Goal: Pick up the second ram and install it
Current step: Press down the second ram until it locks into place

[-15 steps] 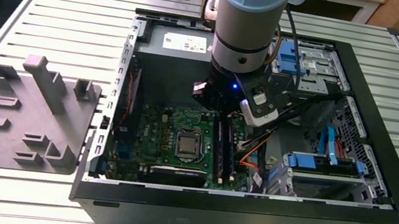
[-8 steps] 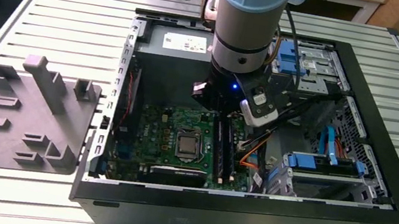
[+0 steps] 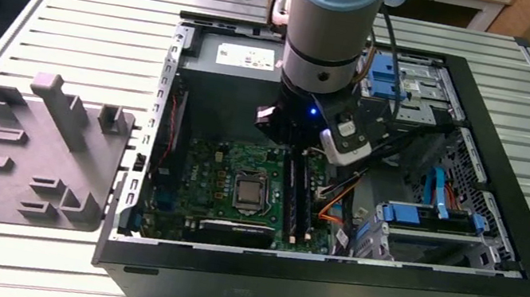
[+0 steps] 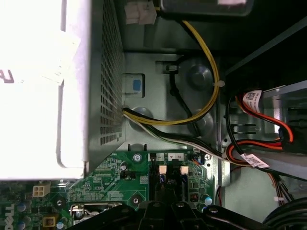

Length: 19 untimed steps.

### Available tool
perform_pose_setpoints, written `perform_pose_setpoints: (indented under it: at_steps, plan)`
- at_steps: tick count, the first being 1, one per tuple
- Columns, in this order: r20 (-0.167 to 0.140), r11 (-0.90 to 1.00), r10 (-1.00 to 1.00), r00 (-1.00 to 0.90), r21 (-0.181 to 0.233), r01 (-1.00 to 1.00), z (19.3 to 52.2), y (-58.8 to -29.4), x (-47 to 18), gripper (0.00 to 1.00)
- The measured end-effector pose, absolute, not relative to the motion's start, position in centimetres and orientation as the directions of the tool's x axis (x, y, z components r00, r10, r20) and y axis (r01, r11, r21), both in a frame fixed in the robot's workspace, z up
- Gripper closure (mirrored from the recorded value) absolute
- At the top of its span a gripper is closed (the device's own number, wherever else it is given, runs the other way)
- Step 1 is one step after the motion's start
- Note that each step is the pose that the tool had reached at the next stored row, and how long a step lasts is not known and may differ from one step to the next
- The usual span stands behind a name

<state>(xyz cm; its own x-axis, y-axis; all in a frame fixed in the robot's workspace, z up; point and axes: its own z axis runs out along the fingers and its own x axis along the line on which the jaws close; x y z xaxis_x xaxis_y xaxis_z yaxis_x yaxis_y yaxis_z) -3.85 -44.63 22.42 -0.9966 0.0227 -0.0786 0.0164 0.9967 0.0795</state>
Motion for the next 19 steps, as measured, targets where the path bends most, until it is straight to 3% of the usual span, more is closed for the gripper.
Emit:
perform_pose_setpoints:
  at_steps: [19]
  plan:
    - [-0.079,0.997,0.023,-0.997,0.079,0.016,23.03,-44.89,-3.85,0.89]
